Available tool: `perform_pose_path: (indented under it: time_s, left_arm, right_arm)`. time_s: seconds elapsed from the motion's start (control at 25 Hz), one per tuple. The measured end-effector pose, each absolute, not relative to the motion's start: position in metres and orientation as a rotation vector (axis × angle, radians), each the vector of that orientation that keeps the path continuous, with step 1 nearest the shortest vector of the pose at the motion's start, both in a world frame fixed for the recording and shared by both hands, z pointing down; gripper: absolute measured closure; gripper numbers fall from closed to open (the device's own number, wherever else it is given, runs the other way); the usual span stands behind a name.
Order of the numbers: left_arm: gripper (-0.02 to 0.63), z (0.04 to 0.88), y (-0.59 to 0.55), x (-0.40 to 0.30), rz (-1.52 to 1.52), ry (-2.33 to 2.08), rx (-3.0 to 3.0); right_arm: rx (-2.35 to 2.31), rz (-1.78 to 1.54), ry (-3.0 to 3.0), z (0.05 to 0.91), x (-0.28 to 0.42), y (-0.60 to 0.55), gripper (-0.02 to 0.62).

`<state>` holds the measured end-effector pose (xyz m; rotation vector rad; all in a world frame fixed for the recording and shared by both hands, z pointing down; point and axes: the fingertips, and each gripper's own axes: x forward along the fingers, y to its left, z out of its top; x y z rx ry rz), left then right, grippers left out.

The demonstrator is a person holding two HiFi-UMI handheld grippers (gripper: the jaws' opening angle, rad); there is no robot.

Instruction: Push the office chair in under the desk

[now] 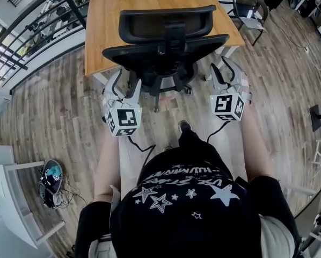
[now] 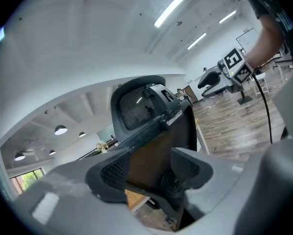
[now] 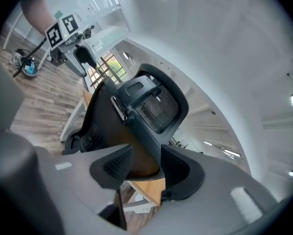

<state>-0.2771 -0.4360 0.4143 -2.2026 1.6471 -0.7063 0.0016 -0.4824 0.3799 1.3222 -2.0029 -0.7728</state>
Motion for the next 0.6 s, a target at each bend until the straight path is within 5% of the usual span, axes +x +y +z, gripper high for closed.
perform_pose_path:
  time_s: [0.16,0.6]
  left_arm:
    - [0.358,0.423,-0.417,-0.276,-0.704,1.625,-2.229]
    - [0.499,0.422,-0.392,-0.279,-0.640,1.687,-2.242]
  right_arm:
    - [1.303,-0.744,-2.021,0.390,-0.011,-0.456,0.425]
    - [1.346,-0.766,-2.048,0.385,-0.015,-0.421,0.577]
